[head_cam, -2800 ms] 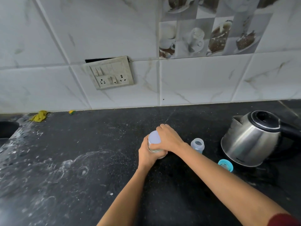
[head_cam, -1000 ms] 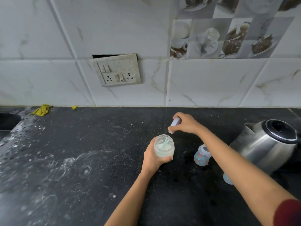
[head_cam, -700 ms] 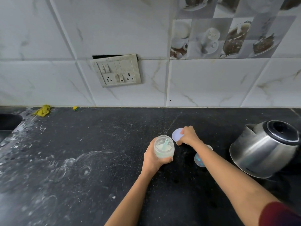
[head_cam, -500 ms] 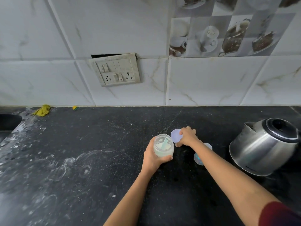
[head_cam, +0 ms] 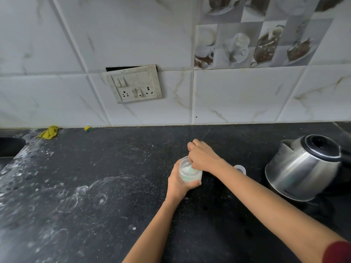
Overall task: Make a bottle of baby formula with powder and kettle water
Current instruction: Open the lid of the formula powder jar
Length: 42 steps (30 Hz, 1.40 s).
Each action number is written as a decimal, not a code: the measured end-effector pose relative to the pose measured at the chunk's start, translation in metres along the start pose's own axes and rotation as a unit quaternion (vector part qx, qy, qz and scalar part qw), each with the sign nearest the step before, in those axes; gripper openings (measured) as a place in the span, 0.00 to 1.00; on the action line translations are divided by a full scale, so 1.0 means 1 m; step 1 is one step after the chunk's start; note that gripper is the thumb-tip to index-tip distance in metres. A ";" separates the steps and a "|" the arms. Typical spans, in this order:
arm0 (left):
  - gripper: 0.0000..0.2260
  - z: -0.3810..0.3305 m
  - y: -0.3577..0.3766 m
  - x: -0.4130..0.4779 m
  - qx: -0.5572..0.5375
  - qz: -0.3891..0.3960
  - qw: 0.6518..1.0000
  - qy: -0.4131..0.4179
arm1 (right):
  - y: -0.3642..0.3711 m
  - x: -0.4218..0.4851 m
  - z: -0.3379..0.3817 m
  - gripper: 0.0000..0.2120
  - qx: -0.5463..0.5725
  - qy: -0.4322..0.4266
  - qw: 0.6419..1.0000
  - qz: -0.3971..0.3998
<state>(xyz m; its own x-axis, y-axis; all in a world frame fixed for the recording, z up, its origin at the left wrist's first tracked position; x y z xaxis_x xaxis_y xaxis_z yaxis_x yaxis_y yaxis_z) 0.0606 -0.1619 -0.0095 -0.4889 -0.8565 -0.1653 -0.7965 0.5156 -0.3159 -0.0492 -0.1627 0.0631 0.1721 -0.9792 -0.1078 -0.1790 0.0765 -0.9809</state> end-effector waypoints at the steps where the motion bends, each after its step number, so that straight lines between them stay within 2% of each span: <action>1: 0.38 0.000 0.000 0.000 -0.002 0.003 1.000 -0.002 | -0.001 0.003 0.002 0.08 -0.015 0.012 1.000 -0.008; 6: 0.37 0.001 0.000 0.000 -0.011 0.009 1.000 -0.004 | -0.011 0.001 0.002 0.10 0.005 0.118 0.993 -0.032; 11: 0.36 0.001 0.001 -0.001 -0.007 0.004 0.999 -0.031 | 0.002 0.003 0.011 0.10 0.055 0.168 0.981 0.084; 13: 0.36 0.000 0.001 -0.001 -0.010 0.009 0.999 -0.046 | 0.009 0.007 0.017 0.11 0.080 0.172 0.976 0.103; 19: 0.37 -0.003 0.000 -0.003 -0.015 0.019 0.999 -0.033 | 0.008 -0.001 0.007 0.05 0.206 0.237 0.948 0.061; 26: 0.36 -0.007 -0.002 -0.005 -0.015 0.011 1.000 0.014 | 0.007 -0.026 -0.024 0.06 0.383 0.330 0.862 -0.026; 31: 0.36 -0.005 -0.002 -0.004 -0.013 0.010 1.000 0.010 | 0.005 -0.036 -0.019 0.03 0.410 0.308 0.854 -0.087; 42: 0.37 -0.004 -0.001 -0.003 -0.011 0.011 1.000 0.011 | 0.005 -0.039 -0.019 0.03 0.444 0.311 0.836 -0.086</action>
<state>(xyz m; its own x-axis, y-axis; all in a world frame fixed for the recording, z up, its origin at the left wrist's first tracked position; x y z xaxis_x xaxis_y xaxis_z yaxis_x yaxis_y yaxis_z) 0.0616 -0.1601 -0.0052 -0.5133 -0.8447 -0.1518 -0.7930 0.5344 -0.2923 -0.0756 -0.1279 0.0654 -0.4649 -0.8775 -0.1177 0.6334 -0.2367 -0.7367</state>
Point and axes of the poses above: each hand's wrist, its own x-axis towards the middle knuckle, its own y-axis out of the palm, z = x × y, the point moved 6 cm from there along x, towards the middle knuckle, and after that the axes turned 10 degrees about -y, right-handed, at the moved point
